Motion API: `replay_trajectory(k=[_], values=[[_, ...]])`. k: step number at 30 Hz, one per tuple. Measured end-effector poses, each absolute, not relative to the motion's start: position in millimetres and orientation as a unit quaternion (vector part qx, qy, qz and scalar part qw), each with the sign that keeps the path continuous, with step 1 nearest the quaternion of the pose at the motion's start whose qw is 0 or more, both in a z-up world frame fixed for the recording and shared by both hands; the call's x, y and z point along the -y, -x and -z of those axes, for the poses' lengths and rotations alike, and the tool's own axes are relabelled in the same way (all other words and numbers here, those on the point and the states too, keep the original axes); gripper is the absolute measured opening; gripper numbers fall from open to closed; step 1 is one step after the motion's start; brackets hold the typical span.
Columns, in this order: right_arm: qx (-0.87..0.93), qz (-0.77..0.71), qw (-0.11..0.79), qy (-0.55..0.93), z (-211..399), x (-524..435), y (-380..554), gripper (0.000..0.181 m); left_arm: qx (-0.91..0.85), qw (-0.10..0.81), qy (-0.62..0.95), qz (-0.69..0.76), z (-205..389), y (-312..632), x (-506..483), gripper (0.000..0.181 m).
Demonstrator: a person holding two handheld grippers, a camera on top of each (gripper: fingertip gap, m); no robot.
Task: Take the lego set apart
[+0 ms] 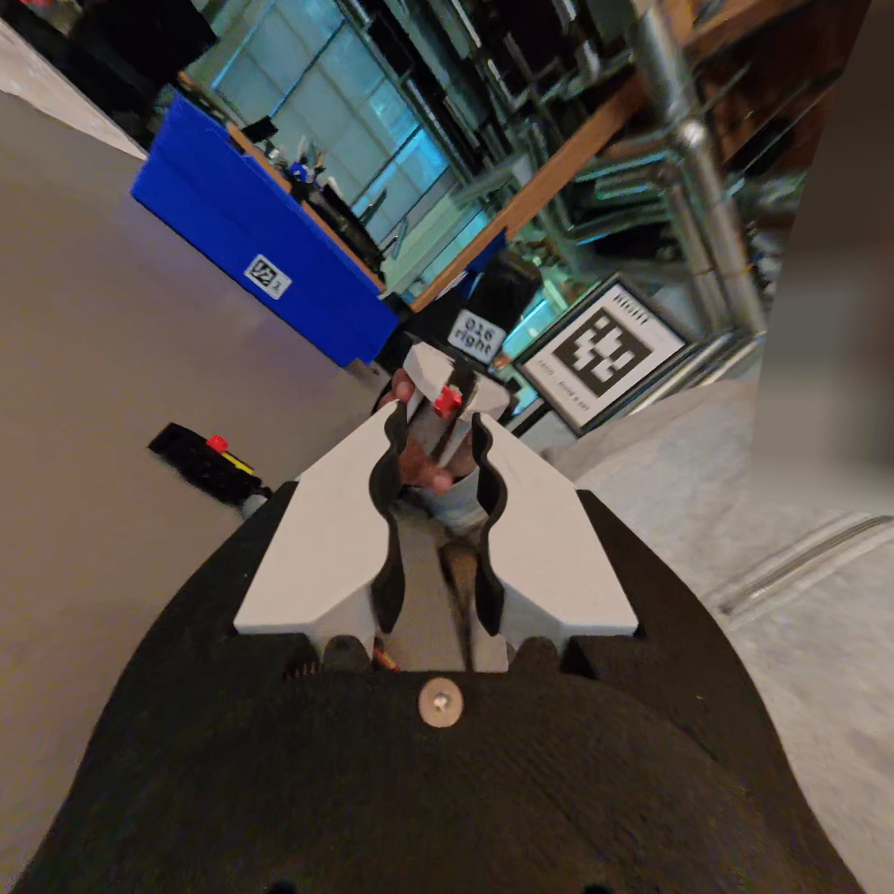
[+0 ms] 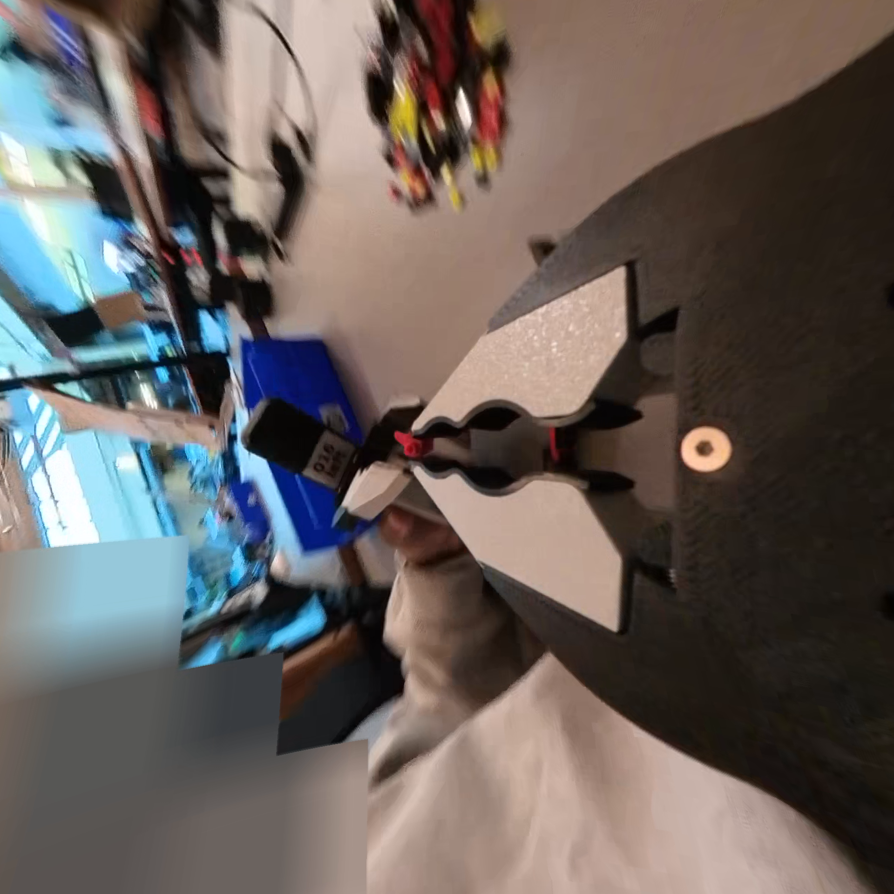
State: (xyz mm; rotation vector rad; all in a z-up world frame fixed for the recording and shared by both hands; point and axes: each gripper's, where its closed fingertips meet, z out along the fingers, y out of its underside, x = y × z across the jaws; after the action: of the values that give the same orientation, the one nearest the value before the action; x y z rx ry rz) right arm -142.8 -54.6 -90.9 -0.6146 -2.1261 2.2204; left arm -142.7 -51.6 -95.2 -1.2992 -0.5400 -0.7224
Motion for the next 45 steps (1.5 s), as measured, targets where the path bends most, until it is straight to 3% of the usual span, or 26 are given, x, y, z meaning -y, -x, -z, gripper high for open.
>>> replay_trajectory(k=[4,9,14,27,36,42,45], values=[[0.59,-0.722,-0.238,0.27,85,54,140,0.005,0.209,0.701,0.614,0.297,96,135,50,0.022],[0.564,-0.697,-0.334,0.291,91,55,137,0.005,0.207,0.708,0.602,0.306,93,135,52,0.018],[0.549,-0.692,-0.365,0.294,92,54,136,0.006,0.209,0.701,0.606,0.312,95,134,51,0.014],[0.588,-0.688,-0.318,0.282,99,55,135,0.006,0.207,0.69,0.629,0.293,99,132,48,0.002],[0.607,-0.728,-0.179,0.264,94,44,152,0.016,0.254,0.692,0.594,0.321,97,145,54,0.002],[0.669,-0.72,0.01,0.185,91,44,150,0.015,0.279,0.689,0.563,0.36,97,146,51,0.002],[0.672,-0.718,0.014,0.18,93,49,148,0.014,0.276,0.686,0.569,0.359,98,144,49,0.002]])
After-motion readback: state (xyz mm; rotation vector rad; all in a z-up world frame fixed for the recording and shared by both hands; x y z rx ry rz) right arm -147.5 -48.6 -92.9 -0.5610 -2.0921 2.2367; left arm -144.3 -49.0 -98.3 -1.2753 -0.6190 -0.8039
